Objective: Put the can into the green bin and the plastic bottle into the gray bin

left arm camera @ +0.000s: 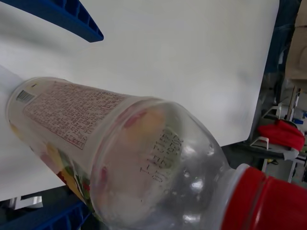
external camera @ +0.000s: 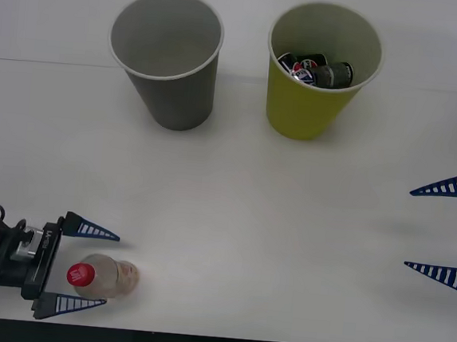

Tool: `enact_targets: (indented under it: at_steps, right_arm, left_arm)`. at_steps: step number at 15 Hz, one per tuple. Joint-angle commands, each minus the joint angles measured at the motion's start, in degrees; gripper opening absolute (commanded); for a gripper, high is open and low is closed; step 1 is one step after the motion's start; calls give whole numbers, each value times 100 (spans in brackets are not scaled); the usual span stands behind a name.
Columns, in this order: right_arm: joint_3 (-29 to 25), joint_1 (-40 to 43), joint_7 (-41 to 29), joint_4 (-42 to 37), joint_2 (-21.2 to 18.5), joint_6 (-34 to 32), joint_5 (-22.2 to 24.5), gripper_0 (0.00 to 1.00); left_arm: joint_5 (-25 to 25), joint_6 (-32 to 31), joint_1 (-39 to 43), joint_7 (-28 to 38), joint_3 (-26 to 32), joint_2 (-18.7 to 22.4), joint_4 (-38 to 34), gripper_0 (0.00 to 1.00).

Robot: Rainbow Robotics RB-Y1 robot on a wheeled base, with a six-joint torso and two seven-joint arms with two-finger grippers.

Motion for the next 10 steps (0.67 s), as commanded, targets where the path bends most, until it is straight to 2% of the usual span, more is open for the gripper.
enact_targets:
  at_steps: [1,2,3,10]
  right_arm:
    - [0,0,0,0,0,0,0,100]
    - [0,0,0,0,0,0,0,100]
    - [0,0,0,0,0,0,0,100]
    - [0,0,0,0,0,0,0,100]
  left_arm:
    - [-1,32,3,0,-2,-43,-11,86]
    - [-1,32,-6,0,-2,-60,-11,11]
    - [-1,32,3,9,-2,-69,-20,0]
    - [8,32,3,27,-2,-104,-46,0]
